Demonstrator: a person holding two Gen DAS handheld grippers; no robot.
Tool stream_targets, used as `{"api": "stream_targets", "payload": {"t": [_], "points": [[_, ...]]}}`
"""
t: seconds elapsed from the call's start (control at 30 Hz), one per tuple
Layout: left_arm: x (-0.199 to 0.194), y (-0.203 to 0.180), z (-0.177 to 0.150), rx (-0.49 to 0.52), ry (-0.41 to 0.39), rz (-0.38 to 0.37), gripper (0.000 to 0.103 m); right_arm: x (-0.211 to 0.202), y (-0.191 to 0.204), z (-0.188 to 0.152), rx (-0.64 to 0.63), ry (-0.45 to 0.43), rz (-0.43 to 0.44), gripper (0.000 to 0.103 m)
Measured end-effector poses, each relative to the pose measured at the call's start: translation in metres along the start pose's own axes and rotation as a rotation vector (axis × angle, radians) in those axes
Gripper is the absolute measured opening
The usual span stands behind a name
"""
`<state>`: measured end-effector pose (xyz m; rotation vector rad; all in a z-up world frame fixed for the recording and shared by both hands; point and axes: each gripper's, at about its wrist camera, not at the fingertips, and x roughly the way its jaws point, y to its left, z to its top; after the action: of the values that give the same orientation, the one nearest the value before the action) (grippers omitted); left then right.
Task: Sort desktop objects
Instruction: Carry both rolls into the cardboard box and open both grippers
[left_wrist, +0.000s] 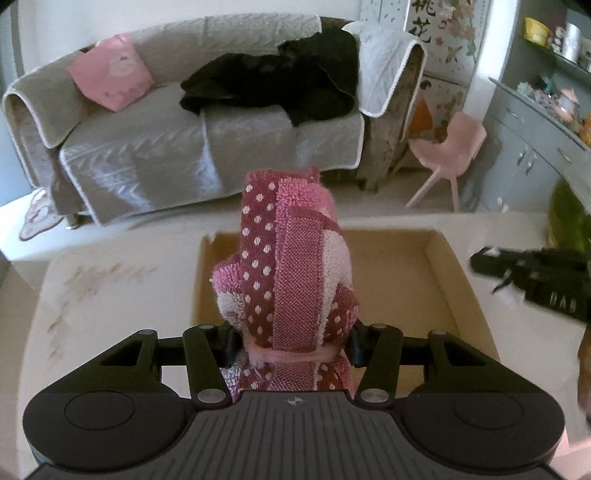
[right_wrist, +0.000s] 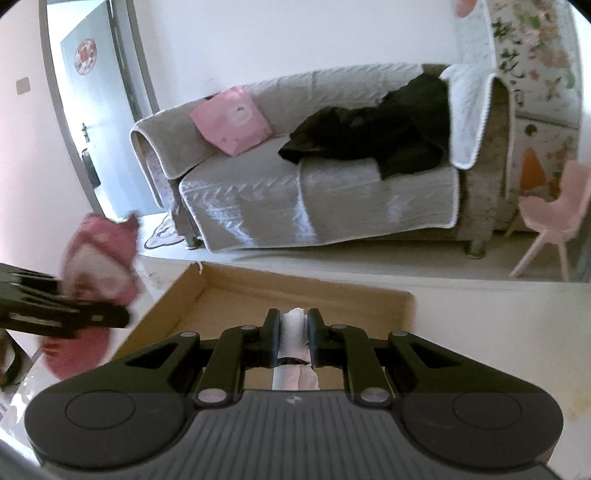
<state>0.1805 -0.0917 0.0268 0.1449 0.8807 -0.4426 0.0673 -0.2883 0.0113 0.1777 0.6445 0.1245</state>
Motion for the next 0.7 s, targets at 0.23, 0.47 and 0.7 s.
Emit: {"api": "stream_targets", "payload": {"t": [0.23, 0.47, 0.7], "points": [[0.093, 0.009, 0.021, -0.021, 0.053, 0.023, 0.059, 0.084, 0.0, 0.01, 0.019, 0.086, 0.015, 0.014], [0.131, 0.027, 0.011, -0.043, 0.111, 0.038, 0.059, 0.117, 0.003, 0.002, 0.049, 0.15, 0.035, 0.014], [0.131, 0.032, 0.007, -0.052, 0.114, 0.061, 0.059, 0.127, 0.022, 0.004, 0.026, 0.18, 0.036, 0.014]]}}
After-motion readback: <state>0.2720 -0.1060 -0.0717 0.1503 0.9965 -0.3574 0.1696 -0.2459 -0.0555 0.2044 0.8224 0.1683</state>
